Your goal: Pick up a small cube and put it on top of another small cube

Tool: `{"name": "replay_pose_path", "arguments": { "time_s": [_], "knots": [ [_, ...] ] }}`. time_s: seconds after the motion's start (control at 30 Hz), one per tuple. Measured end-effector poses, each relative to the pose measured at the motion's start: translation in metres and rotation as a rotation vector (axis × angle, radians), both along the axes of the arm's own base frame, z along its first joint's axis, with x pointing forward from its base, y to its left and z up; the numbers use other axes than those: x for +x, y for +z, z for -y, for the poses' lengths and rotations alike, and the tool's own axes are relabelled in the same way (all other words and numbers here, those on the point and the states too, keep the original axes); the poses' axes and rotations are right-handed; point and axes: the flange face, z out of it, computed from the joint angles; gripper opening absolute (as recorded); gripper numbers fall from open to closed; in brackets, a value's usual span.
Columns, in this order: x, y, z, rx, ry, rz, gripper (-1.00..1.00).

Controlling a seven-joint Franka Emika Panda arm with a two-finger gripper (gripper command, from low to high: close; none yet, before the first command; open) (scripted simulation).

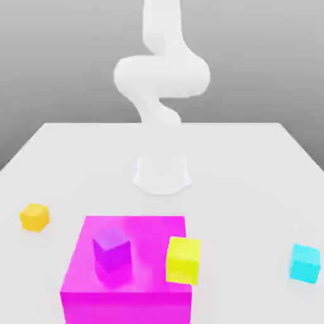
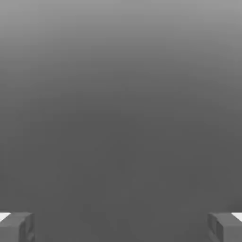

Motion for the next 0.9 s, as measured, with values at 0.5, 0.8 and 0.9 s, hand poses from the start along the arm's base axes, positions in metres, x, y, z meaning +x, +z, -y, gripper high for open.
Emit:
{"name": "replay_pose_path", "arguments": {
  "time_s": [0.5, 0.8, 0.9],
  "knots": [
    [-0.053, -0.344, 0.256, 0.461, -1.1, -0.374, 0.0],
    [-0.171, -0.492, 0.289, 0.636, -1.583, -0.488, 0.0],
    [-0.172, -0.522, 0.288, 0.638, -1.587, -0.49, 0.0]
  ]
}}
